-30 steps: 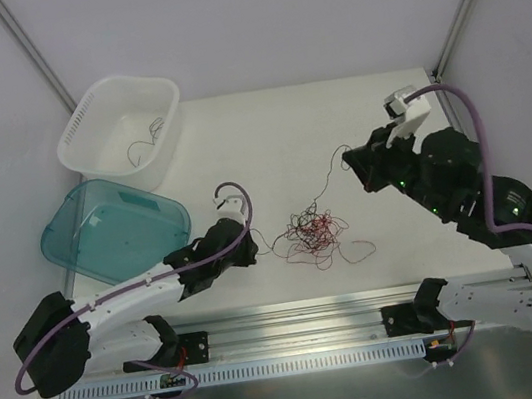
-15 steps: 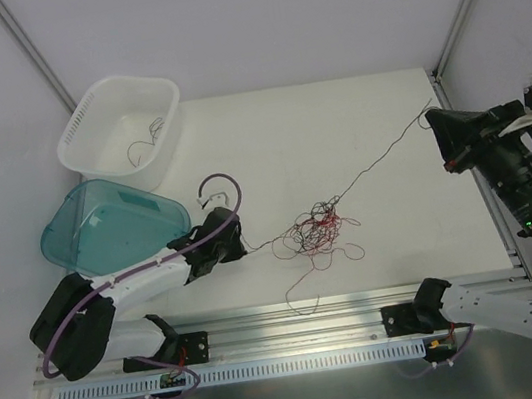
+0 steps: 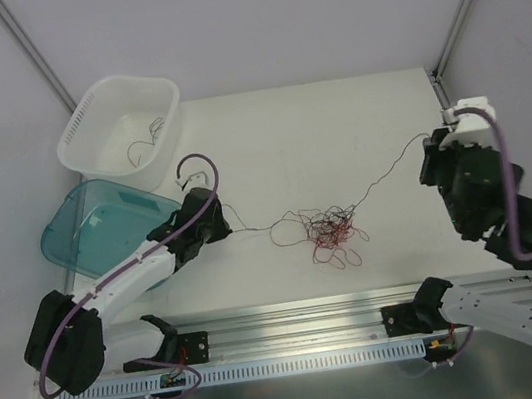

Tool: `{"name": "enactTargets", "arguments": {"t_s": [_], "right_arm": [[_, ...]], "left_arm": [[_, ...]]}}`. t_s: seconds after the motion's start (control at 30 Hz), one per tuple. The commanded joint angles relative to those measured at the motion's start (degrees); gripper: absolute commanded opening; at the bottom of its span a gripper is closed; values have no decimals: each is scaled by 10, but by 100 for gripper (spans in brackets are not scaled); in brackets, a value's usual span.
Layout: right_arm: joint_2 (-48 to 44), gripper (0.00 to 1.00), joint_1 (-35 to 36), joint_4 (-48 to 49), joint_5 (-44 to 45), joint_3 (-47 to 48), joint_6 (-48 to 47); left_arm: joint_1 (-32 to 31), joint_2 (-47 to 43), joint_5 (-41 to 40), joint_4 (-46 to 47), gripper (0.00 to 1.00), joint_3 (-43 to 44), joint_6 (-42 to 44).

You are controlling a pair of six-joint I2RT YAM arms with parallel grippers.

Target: Untangle the cables

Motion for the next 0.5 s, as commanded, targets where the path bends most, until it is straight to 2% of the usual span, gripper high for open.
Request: {"name": "enactTargets", "arguments": {"t_s": [0.0, 0.13, 0.3, 0.37, 0.47], "right_arm": [[8, 1, -78, -78, 5, -108, 90], [-1, 1, -234, -71, -132, -228, 158], [51, 1, -407, -52, -318, -305, 194], [76, 1, -439, -41, -368, -331, 200], [91, 1, -467, -25, -397, -356, 216]], "left_arm": [[1, -62, -9, -8, 0, 47, 55], [1, -139, 14, -15, 0, 55, 70], [0, -235, 22, -22, 0, 89, 113], [1, -262, 3, -24, 0, 107, 139], [1, -286, -6, -31, 0, 166, 181]]}}
